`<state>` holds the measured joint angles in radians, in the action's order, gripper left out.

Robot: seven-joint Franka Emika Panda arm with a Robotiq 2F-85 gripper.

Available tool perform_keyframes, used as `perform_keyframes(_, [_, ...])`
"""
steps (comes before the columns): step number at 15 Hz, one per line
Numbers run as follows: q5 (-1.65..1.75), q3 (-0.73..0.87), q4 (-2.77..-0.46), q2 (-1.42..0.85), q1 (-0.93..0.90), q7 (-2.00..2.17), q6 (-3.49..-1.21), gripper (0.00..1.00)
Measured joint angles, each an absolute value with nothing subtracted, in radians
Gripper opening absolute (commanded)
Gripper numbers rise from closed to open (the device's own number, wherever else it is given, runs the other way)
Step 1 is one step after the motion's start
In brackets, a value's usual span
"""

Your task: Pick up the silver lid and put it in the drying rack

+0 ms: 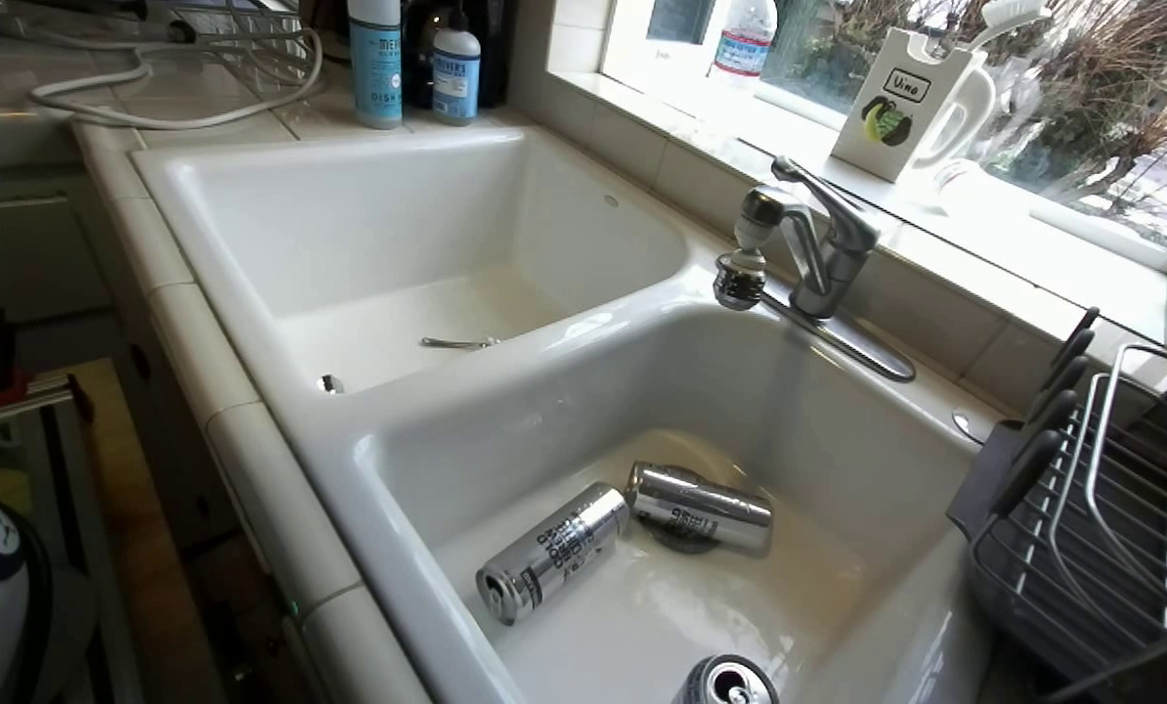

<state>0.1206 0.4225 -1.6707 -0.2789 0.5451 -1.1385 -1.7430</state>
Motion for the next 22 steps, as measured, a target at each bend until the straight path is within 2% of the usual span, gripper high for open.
perform_keyframes(4, [0.121, 0.420, -1.720, -0.280, 0.546, -1.138, -1.773, 0.89])
perform_keyframes(14, [0.121, 0.415, -1.756, -0.306, 0.546, -1.136, -1.845, 0.89])
perform_keyframes(19, [0.121, 0.406, -1.756, -0.319, 0.546, -1.131, -1.859, 0.92])
perform_keyframes(21, [0.122, 0.406, -1.757, -0.326, 0.546, -1.124, -1.859, 0.90])
perform_keyframes(22, [0.122, 0.406, -1.759, -0.329, 0.549, -1.121, -1.859, 0.84])
